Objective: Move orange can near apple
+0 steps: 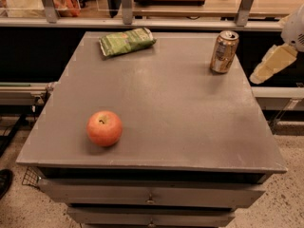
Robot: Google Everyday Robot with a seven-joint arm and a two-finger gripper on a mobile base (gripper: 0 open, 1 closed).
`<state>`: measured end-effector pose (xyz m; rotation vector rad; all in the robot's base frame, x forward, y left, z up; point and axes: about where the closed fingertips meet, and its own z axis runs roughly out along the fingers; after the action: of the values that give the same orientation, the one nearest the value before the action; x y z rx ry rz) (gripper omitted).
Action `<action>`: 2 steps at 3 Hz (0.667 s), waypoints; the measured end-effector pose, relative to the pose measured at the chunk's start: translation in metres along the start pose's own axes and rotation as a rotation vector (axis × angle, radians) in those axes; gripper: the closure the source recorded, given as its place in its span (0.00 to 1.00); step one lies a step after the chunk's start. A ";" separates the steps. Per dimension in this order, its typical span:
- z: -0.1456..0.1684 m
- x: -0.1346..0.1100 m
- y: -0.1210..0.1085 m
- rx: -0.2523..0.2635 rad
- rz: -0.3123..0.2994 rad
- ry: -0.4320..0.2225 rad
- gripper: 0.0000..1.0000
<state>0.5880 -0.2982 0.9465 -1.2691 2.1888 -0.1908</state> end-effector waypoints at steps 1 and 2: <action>0.029 -0.008 -0.019 -0.005 0.101 -0.114 0.00; 0.053 -0.027 -0.025 -0.013 0.168 -0.220 0.00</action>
Offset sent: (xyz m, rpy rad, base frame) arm 0.0908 0.0356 -0.0268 0.4142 -0.1423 -0.0573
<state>0.6465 -0.2805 0.9250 -1.0526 2.0953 0.0293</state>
